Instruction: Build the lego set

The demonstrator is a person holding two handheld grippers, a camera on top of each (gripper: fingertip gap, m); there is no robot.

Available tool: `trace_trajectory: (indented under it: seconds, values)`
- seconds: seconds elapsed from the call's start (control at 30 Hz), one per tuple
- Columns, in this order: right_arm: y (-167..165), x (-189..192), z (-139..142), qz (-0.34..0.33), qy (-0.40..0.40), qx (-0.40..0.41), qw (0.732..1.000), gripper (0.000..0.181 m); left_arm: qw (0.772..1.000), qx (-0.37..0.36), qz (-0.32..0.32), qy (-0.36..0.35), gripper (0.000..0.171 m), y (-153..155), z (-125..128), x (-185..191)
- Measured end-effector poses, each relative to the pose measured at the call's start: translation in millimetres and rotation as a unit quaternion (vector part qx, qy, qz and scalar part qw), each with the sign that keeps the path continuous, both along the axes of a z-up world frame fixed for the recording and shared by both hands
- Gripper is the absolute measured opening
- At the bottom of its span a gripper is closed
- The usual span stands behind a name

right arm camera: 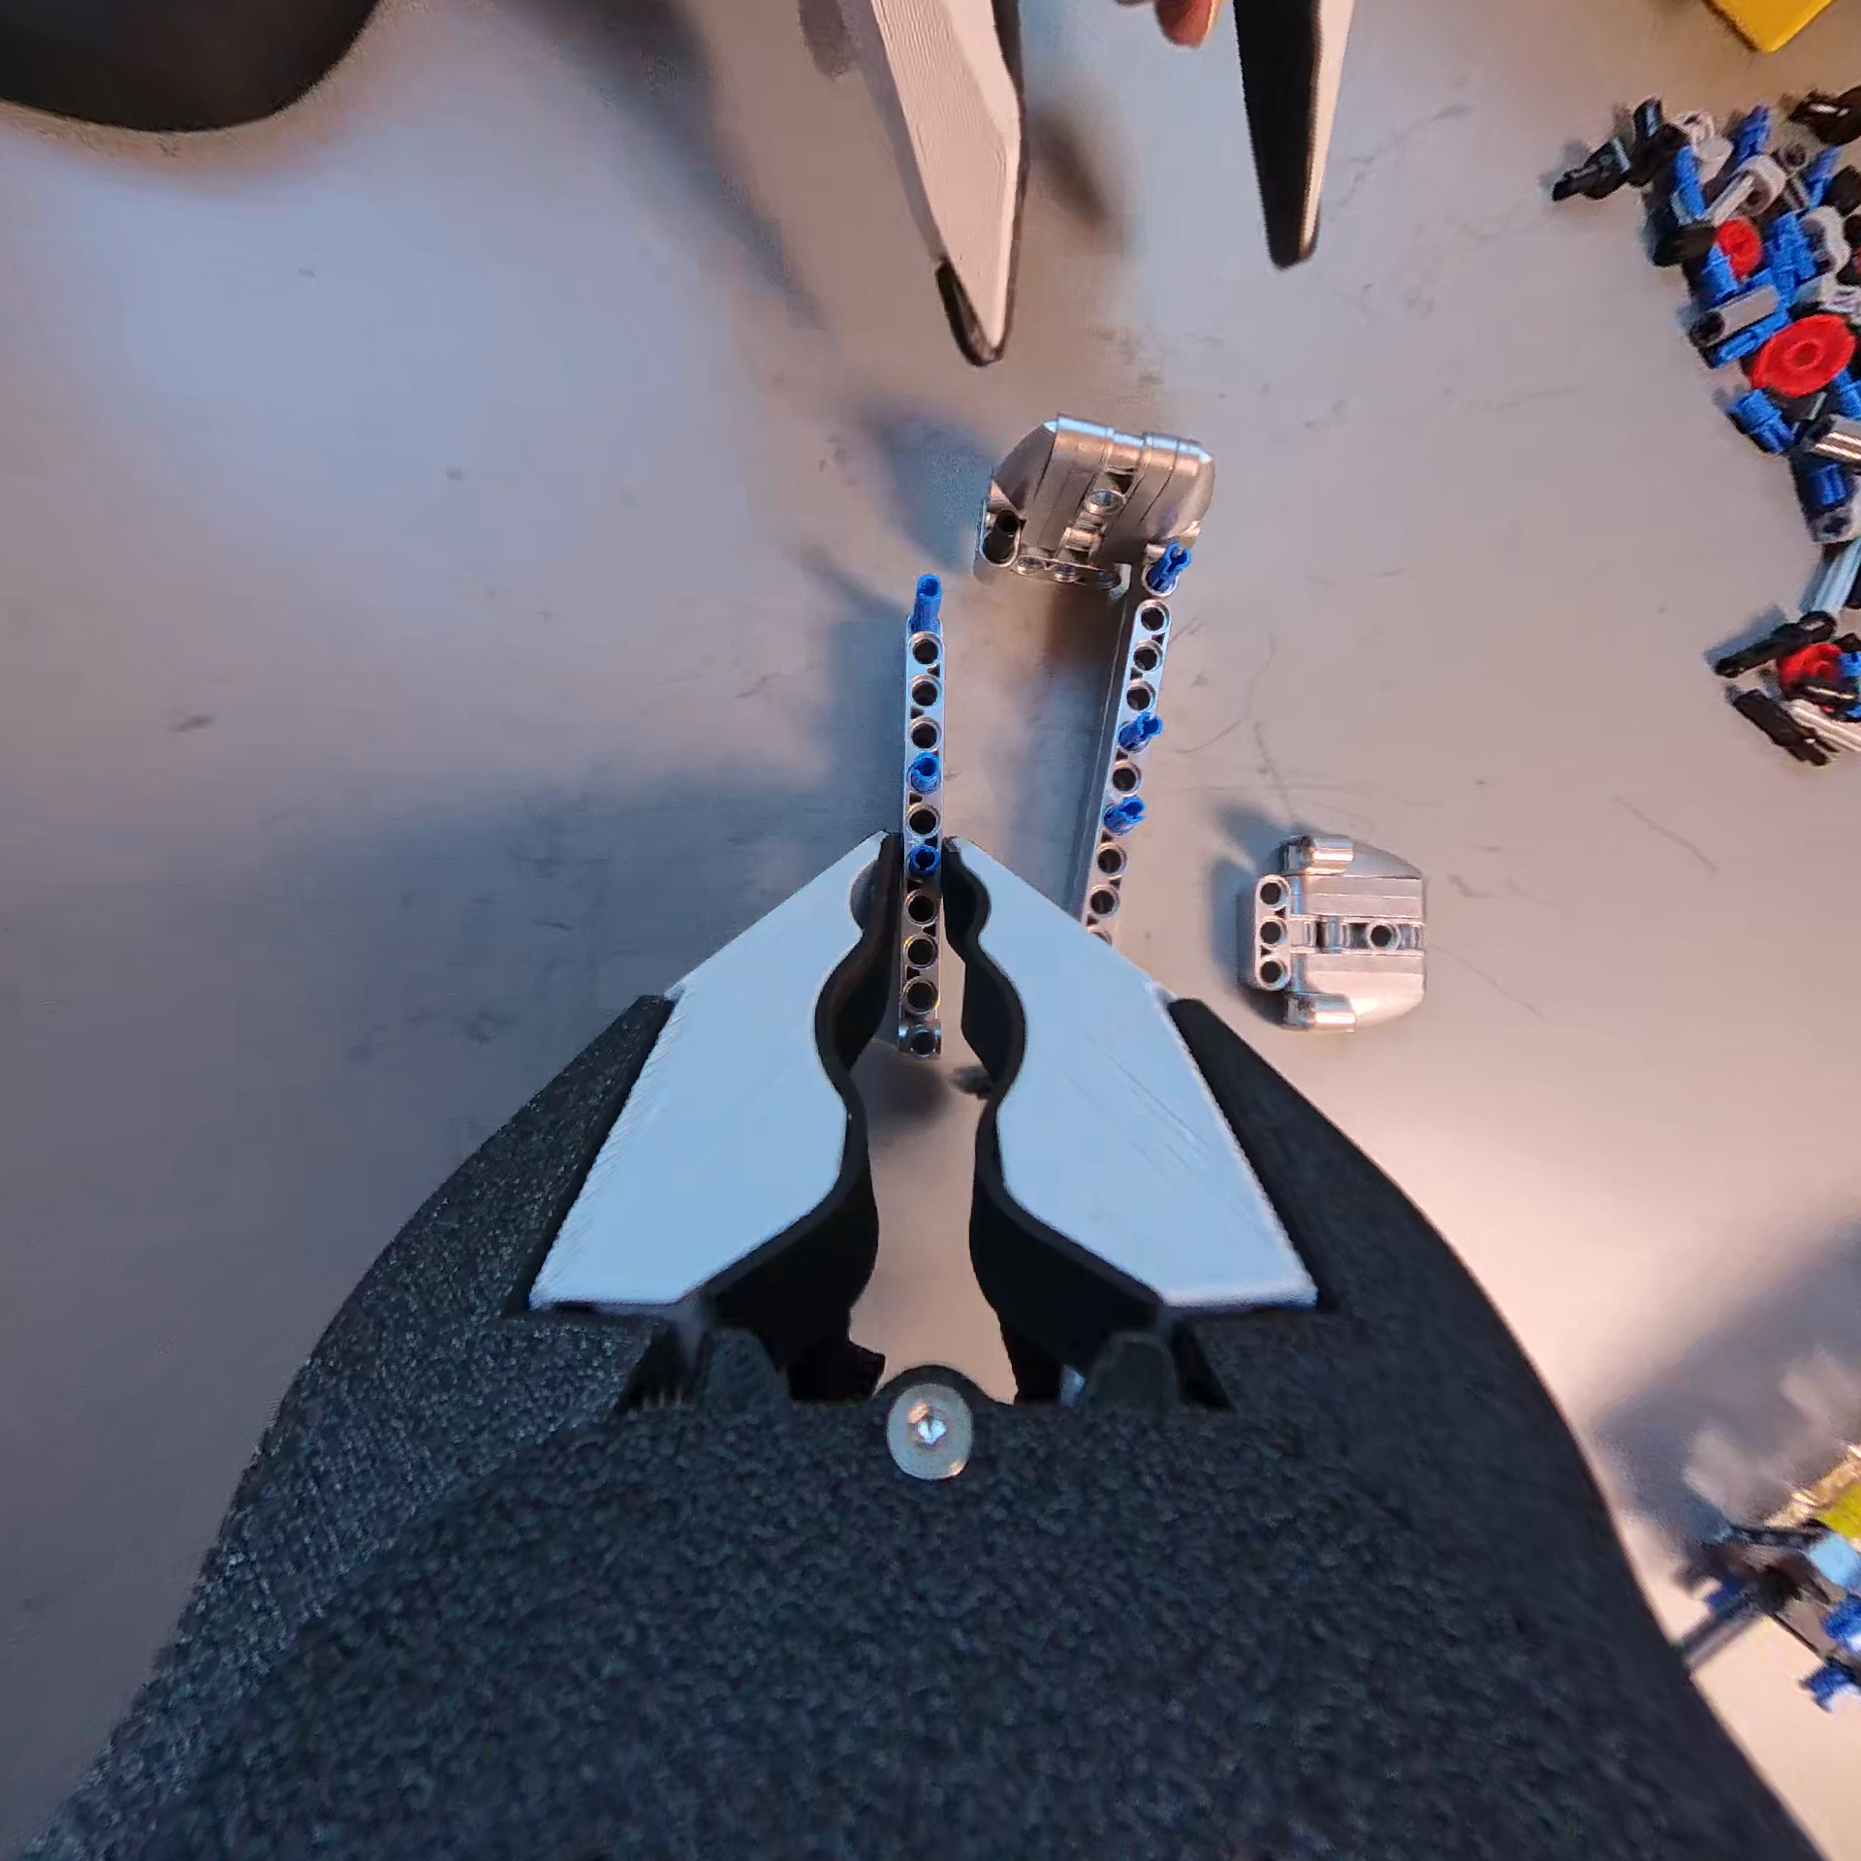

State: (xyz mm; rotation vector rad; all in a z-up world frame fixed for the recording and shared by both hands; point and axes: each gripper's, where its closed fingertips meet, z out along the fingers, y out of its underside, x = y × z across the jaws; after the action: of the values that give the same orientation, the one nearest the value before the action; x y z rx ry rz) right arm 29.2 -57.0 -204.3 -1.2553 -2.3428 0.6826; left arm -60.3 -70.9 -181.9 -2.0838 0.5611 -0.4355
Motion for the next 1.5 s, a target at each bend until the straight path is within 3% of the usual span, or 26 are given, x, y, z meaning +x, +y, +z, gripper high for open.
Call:
trace_trajectory:
  seconds: [0.17, 0.3, 0.63, 0.7, 0.93, 1.07, 1.17, 1.27, 1.5]
  values:
    - [1.9, -3.8, -2.6, 0.003, 0.019, 0.021, 1.000, 0.006, 0.998, -0.022, -0.056, 0.017, 0.075, 6.5, -8.0, 12.7]
    - [-0.9, -3.9, -3.1, 0.008, 0.031, 0.017, 0.999, 0.006, 0.995, -0.029, -0.081, 0.049, 0.078, 9.6, -16.9, 21.5]
    - [-2.8, 2.8, -3.0, 0.019, 0.046, 0.023, 0.998, 0.006, 0.991, -0.034, -0.101, 0.080, 0.032, -0.1, -25.5, 31.7]
    - [-2.3, 5.6, -3.1, 0.020, 0.048, 0.020, 0.998, 0.006, 0.991, -0.034, -0.100, 0.084, 0.033, -2.3, -25.6, 32.5]
    - [-1.1, 8.4, -2.7, 0.022, 0.061, 0.021, 0.998, 0.007, 0.995, -0.007, -0.084, 0.050, 0.060, 9.1, -7.8, 23.0]
    - [-1.8, 7.0, 0.3, 0.026, 0.078, 0.015, 0.997, 0.010, 0.992, -0.028, -0.115, 0.034, 0.067, 12.0, -12.8, 31.3]
    - [-3.7, 6.5, 0.6, 0.027, 0.079, 0.006, 0.997, 0.009, 0.989, -0.034, -0.138, 0.043, 0.064, 10.5, -16.0, 39.5]
    - [-4.3, 6.3, -2.6, 0.029, 0.075, 0.008, 0.997, 0.006, 0.987, -0.032, -0.149, 0.054, 0.041, 7.0, -19.4, 43.1]
    - [-5.0, 6.5, -3.2, 0.024, 0.069, -0.010, 0.997, 0.006, 0.987, -0.048, -0.150, 0.037, 0.041, -2.6, -18.3, 47.5]
